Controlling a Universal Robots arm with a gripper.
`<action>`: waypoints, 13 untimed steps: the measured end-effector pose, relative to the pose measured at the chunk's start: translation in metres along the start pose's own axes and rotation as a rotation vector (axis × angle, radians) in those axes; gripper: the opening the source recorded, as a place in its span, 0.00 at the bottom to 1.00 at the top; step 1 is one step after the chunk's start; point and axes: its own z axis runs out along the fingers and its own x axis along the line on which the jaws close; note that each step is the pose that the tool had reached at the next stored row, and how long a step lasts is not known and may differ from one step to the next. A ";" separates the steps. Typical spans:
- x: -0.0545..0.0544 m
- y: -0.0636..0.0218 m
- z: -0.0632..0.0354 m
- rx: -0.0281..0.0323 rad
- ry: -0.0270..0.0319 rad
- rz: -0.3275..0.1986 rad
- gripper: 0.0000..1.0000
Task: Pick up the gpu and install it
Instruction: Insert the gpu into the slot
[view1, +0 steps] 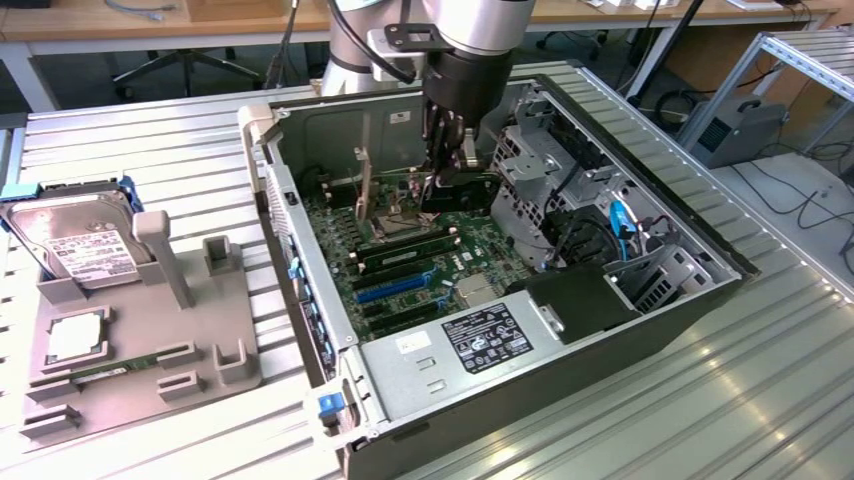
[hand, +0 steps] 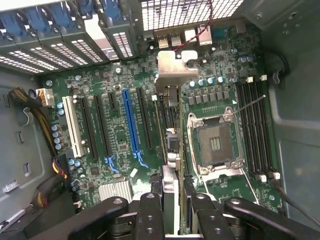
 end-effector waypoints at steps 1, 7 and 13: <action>0.000 0.0000 0.0000 0.0000 0.0000 -0.003 0.27; 0.000 0.0000 0.0001 -0.0002 0.0002 -0.010 0.27; 0.000 0.0000 0.0002 -0.0004 0.0003 -0.017 0.27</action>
